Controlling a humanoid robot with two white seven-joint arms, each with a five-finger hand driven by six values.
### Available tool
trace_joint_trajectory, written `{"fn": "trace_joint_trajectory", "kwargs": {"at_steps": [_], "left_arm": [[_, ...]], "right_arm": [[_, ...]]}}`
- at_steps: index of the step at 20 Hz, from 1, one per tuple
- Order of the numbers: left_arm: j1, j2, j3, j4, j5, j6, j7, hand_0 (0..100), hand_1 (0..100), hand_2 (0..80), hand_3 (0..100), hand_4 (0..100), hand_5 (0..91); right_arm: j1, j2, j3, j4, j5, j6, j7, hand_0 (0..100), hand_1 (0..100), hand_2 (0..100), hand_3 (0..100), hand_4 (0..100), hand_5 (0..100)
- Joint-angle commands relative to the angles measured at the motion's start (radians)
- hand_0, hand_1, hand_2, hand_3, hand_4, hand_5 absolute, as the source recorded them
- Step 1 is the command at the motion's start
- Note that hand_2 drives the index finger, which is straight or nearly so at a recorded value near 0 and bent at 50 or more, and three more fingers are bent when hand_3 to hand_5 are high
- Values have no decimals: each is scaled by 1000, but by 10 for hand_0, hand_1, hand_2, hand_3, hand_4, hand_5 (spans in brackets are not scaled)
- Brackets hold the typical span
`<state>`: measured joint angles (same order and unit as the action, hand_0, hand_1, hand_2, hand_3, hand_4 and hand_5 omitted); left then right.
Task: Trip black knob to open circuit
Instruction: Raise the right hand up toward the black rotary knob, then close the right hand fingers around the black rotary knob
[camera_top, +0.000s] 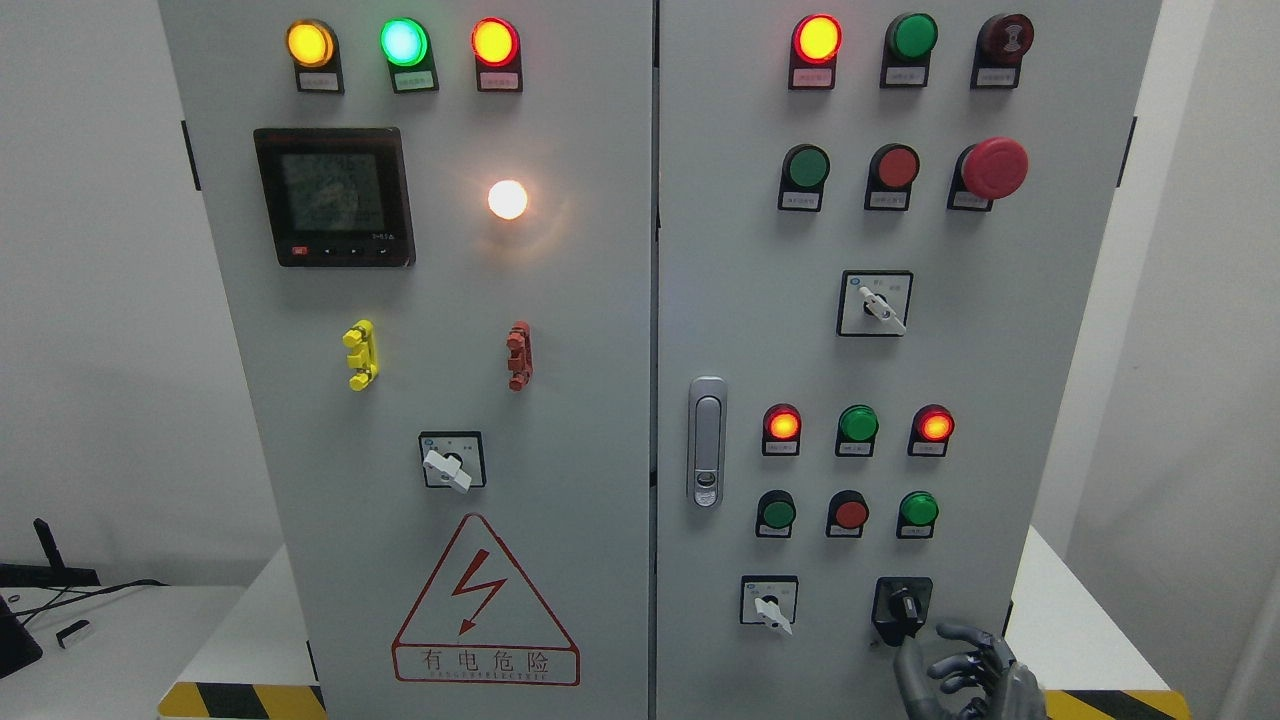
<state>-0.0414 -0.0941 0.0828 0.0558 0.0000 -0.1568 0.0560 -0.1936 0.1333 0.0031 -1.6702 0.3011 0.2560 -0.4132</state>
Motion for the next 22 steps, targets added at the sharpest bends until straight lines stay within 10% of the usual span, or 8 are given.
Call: {"fn": "trace_joint_trajectory", "kwargs": {"at_steps": [1, 22], "left_arm": [[0, 1, 0, -1, -31, 0, -1, 120, 389, 0, 0, 0, 0], [0, 1, 0, 1, -31, 0, -1, 120, 389, 0, 0, 0, 0]], "right_arm": [[-10, 0, 23, 12, 0, 3, 1, 360, 772, 421, 734, 775, 945], [-12, 0, 41, 9, -3, 2, 1, 369, 768, 452, 757, 785, 947]]}}
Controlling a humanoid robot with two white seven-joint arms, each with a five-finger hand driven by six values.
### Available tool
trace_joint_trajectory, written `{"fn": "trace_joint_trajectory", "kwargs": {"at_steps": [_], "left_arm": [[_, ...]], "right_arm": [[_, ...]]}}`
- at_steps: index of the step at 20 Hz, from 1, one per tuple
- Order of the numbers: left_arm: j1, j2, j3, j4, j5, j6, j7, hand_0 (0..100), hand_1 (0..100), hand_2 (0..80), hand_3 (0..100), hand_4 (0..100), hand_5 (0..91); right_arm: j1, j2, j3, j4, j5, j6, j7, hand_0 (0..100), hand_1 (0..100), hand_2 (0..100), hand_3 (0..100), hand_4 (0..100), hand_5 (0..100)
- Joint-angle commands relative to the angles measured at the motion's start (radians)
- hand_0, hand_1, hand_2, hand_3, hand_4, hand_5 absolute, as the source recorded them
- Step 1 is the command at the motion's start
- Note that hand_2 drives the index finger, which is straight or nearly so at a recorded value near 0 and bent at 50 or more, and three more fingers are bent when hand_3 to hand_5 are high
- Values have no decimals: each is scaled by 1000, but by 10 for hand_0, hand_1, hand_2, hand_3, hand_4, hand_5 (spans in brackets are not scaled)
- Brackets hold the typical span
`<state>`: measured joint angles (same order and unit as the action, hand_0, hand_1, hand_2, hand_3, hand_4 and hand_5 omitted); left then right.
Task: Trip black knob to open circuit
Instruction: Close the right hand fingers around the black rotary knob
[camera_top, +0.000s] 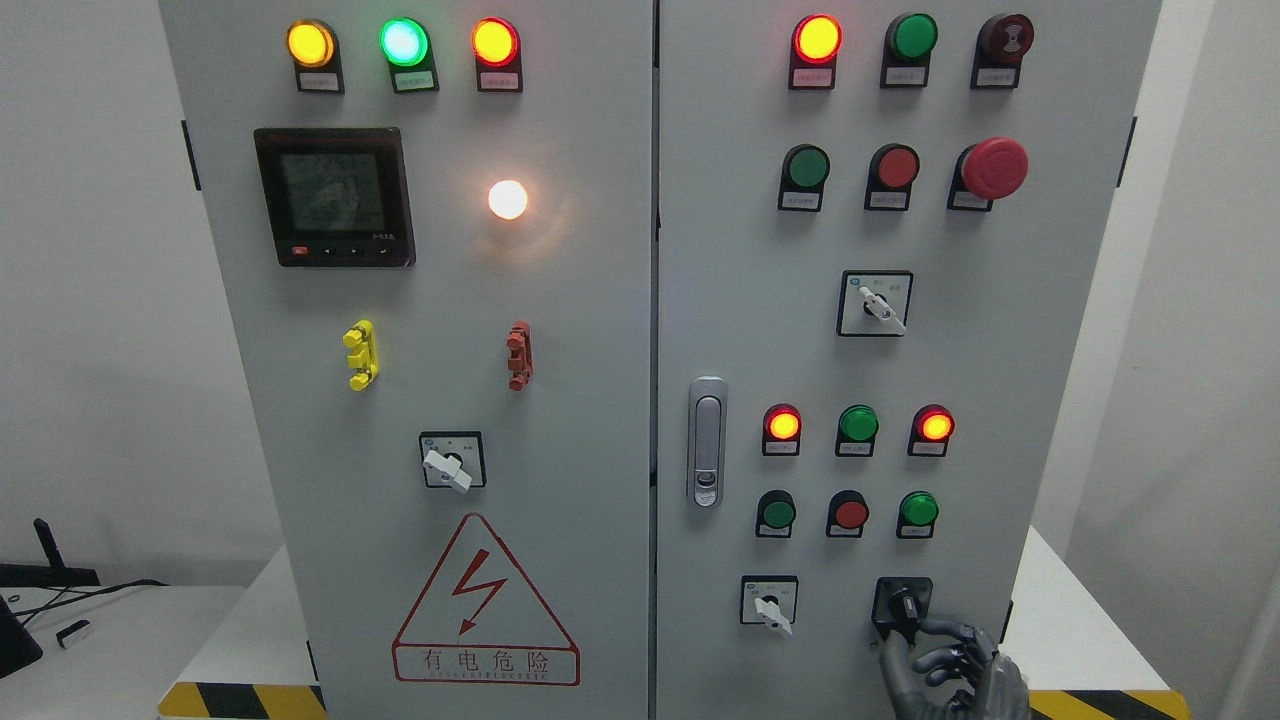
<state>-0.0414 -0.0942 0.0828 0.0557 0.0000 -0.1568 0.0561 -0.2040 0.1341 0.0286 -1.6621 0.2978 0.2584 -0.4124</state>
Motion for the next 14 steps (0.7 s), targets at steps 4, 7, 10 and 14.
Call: {"fn": "trace_joint_trajectory", "kwargs": {"at_steps": [4, 7, 10, 14], "left_arm": [[0, -1, 0, 1, -31, 0, -1, 120, 389, 0, 0, 0, 0], [0, -1, 0, 0, -31, 0, -1, 120, 389, 0, 0, 0, 0], [0, 1, 0, 0, -31, 0, -1, 120, 389, 0, 0, 0, 0], [0, -1, 0, 0, -31, 0, -1, 120, 389, 0, 0, 0, 0]], "right_arm": [[-2, -1, 16, 2, 3, -1, 0, 366, 769, 462, 761, 787, 947], [-6, -1, 16, 2, 4, -1, 0, 355, 762, 473, 766, 792, 948], [-11, 1, 14, 2, 4, 1, 0, 351, 756, 484, 774, 797, 949], [-11, -1, 14, 2, 4, 1, -2, 347, 743, 493, 785, 804, 949]]}}
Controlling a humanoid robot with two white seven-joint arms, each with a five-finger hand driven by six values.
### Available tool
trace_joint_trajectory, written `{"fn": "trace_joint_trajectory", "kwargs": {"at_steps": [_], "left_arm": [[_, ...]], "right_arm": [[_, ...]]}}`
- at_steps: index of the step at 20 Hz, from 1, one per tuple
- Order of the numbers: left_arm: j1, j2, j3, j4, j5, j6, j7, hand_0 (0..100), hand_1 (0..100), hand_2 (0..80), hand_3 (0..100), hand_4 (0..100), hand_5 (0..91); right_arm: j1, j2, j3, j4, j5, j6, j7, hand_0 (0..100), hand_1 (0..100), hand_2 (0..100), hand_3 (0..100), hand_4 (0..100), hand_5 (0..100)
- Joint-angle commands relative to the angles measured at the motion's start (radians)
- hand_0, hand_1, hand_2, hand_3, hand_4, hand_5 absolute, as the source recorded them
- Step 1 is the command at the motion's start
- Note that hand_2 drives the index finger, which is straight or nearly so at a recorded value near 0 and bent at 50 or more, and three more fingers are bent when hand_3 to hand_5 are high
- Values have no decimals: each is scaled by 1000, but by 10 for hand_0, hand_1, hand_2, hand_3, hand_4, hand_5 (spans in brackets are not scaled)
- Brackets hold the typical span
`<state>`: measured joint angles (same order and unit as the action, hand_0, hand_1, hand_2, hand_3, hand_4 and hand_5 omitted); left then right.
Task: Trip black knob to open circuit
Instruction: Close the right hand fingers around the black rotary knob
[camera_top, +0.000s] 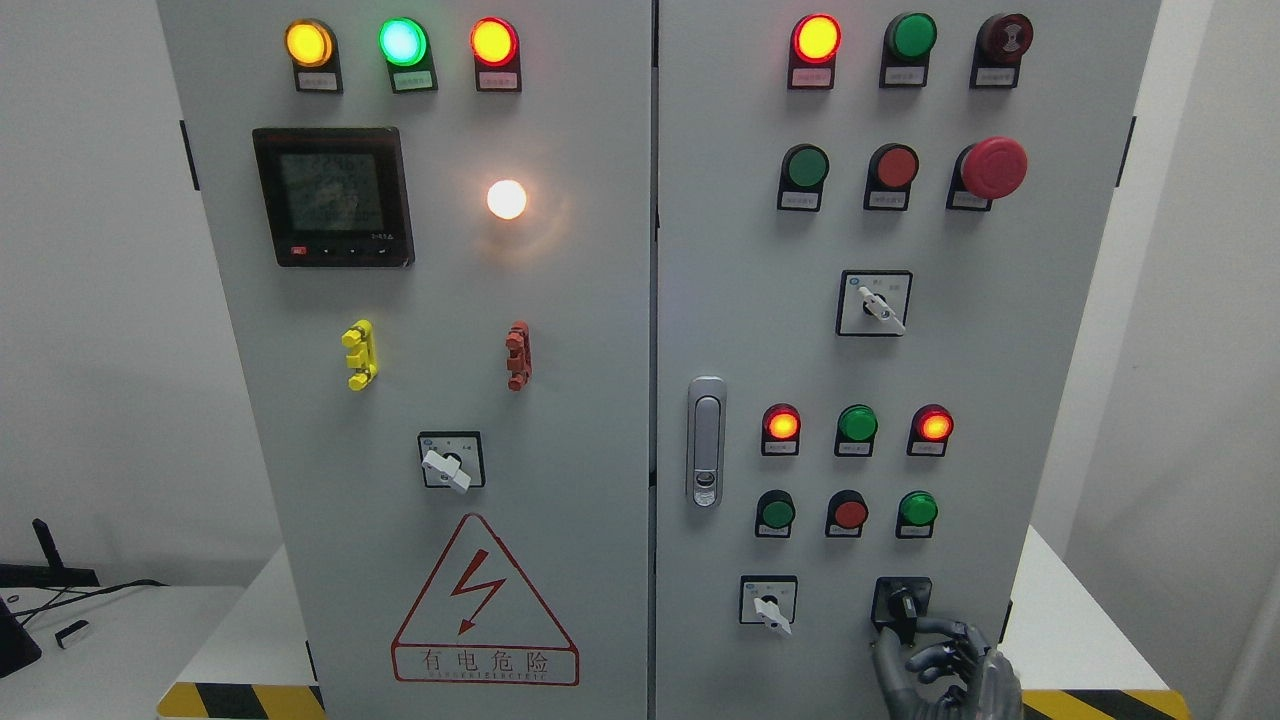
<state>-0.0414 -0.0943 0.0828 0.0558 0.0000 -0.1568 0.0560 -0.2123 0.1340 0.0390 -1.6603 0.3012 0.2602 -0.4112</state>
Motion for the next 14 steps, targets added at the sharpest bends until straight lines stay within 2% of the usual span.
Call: {"fn": "trace_joint_trajectory", "kwargs": {"at_steps": [1, 14], "left_arm": [[0, -1, 0, 1, -31, 0, -1, 120, 389, 0, 0, 0, 0], [0, 1, 0, 1, -31, 0, -1, 120, 389, 0, 0, 0, 0]], "right_arm": [[-2, -1, 4, 1, 1, -1, -3, 349, 739, 495, 787, 806, 949], [-2, -1, 4, 5, 1, 2, -3, 357, 737, 525, 823, 820, 951]]}}
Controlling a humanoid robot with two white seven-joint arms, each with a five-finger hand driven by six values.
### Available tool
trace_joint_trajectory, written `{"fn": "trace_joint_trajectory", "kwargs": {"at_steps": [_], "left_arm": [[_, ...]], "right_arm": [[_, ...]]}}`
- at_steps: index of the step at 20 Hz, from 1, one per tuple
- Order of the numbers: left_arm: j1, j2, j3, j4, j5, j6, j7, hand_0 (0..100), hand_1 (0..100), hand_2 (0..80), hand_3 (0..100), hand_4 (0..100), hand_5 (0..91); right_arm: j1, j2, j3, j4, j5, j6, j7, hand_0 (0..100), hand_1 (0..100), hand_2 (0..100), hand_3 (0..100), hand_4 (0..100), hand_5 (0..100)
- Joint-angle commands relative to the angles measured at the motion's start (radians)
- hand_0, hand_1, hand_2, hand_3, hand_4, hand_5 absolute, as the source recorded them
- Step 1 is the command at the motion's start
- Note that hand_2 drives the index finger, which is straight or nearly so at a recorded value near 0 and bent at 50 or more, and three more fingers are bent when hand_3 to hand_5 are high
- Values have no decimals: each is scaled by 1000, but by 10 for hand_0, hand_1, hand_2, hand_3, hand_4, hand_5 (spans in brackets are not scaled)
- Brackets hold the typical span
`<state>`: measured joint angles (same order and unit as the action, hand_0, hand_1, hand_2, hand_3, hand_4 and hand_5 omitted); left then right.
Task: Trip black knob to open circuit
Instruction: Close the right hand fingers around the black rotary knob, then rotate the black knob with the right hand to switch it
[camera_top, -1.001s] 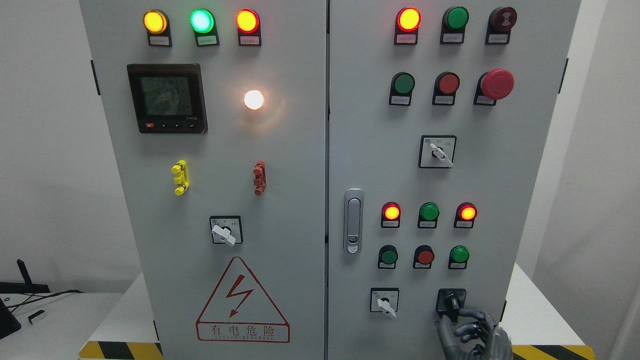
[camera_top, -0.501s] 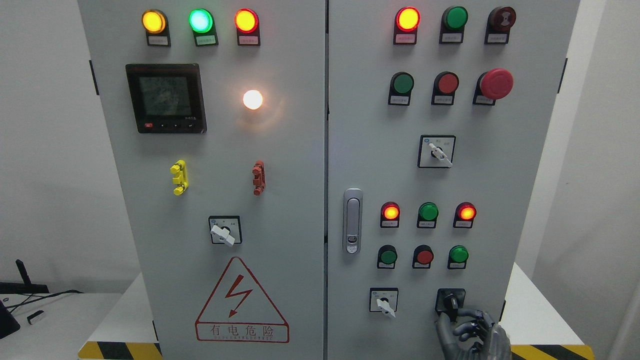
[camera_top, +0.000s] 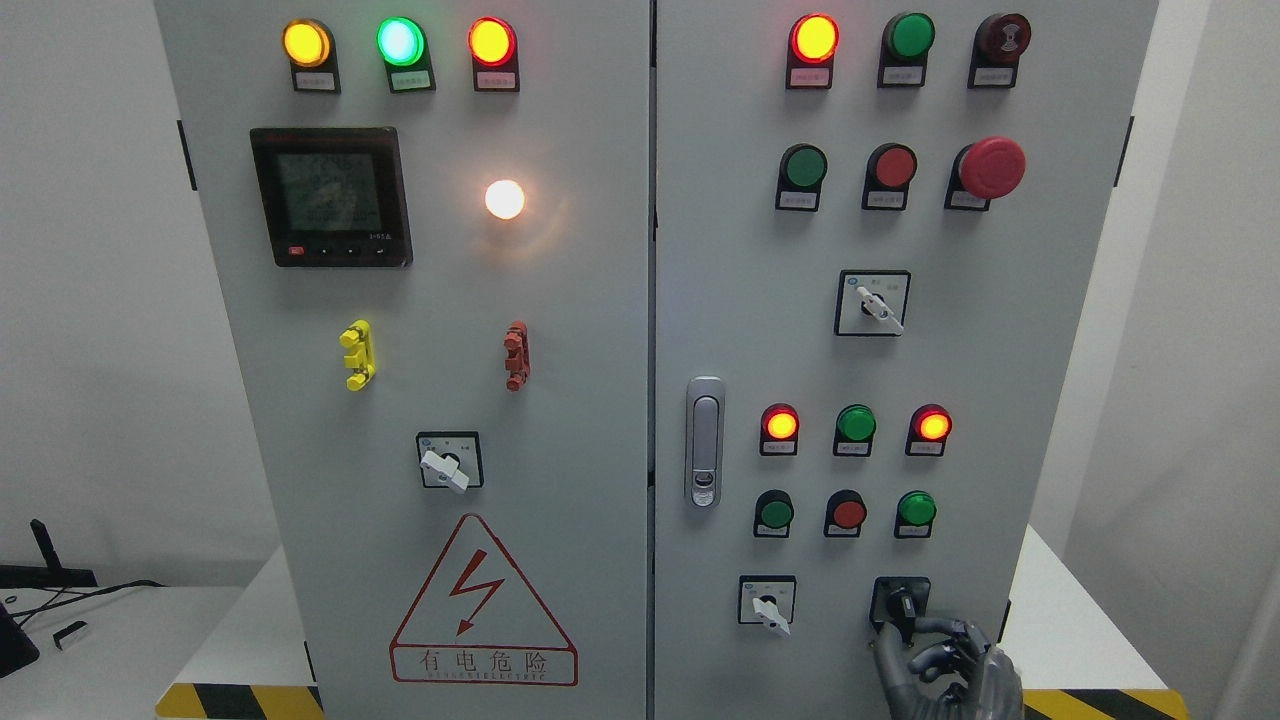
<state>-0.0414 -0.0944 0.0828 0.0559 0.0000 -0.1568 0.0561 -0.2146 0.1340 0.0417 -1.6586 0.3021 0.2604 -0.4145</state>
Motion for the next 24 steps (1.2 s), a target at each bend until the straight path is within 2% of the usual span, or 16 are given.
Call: {"fn": "trace_joint_trajectory", "kwargs": {"at_steps": [1, 24], "left_arm": [[0, -1, 0, -1, -31, 0, -1, 120, 389, 0, 0, 0, 0], [0, 1, 0, -1, -31, 0, -1, 120, 389, 0, 0, 0, 0]], "right_arm": [[0, 1, 1, 3, 0, 2, 0, 358, 738, 528, 827, 822, 951], [-22, 1, 1, 40, 0, 2, 8, 363, 782, 565, 862, 852, 959]]}}
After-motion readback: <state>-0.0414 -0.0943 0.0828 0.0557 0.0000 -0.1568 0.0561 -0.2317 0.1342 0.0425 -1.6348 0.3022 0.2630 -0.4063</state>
